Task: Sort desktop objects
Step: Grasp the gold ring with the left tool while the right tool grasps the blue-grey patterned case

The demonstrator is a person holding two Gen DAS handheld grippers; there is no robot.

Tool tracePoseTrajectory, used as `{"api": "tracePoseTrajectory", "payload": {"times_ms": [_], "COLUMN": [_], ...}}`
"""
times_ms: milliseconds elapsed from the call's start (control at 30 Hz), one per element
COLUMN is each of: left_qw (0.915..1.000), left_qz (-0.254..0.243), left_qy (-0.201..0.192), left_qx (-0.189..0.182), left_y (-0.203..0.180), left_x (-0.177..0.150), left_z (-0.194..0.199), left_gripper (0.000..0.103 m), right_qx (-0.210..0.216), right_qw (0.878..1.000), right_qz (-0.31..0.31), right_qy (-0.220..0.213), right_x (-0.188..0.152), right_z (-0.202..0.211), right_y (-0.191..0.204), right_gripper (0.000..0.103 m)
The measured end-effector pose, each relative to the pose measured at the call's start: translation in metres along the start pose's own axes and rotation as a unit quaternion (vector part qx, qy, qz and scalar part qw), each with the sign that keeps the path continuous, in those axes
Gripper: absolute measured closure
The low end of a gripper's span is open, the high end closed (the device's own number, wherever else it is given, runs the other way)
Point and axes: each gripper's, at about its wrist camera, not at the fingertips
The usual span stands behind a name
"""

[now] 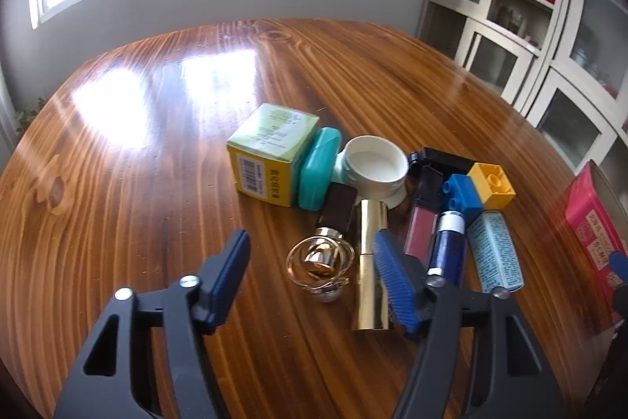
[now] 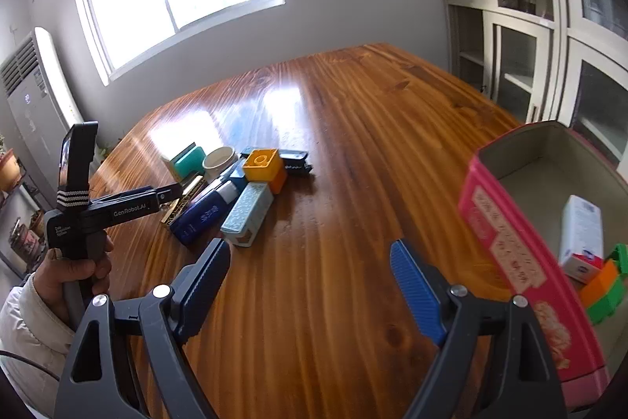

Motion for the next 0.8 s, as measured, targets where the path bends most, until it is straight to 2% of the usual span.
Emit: {"api": "tracePoseTrajectory", "payload": {"times_ms": [67, 233, 300, 400, 600, 800], "left_qw": [0.9999, 1.0, 1.0, 0.9999, 0.9998, 1.0], "left_qz": [0.003, 0.003, 0.003, -0.004, -0.006, 0.003], "left_qy": [-0.001, 0.003, -0.001, -0.013, -0.021, 0.001], "left_qx": [-0.013, -0.007, -0.006, 0.004, 0.0, 0.004], "left_y": [0.0, 0.0, -0.002, -0.004, -0.002, 0.004], "left_x": [0.0, -0.002, -0.004, -0.008, -0.016, -0.021], "left_z": [0.001, 0.004, 0.01, 0.022, 0.033, 0.023], "left_gripper": [0.065, 0.068, 0.076, 0.083, 0.083, 0.082], "right_qx": [0.006, 0.024, 0.03, 0.035, 0.023, 0.007], "right_qw": [1.0, 0.999, 0.999, 0.998, 0.997, 0.996], "right_qz": [0.002, 0.015, 0.019, 0.023, 0.025, 0.039], "right_qy": [0.006, 0.021, 0.029, 0.044, 0.065, 0.079], "right_x": [0.001, 0.004, 0.004, 0.005, 0.013, 0.022], "right_z": [-0.006, -0.021, -0.027, -0.039, -0.068, -0.09], "right_y": [0.004, 0.019, 0.023, 0.029, 0.035, 0.043], "right_gripper": [0.016, 0.016, 0.016, 0.016, 0.016, 0.016]}}
Point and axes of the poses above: each gripper's, at about its wrist camera, not at the fingertips, and z roughly against the way its jaws point, y to its left, x to its top, and after that the axes turned 1 degree about -z, right-handed
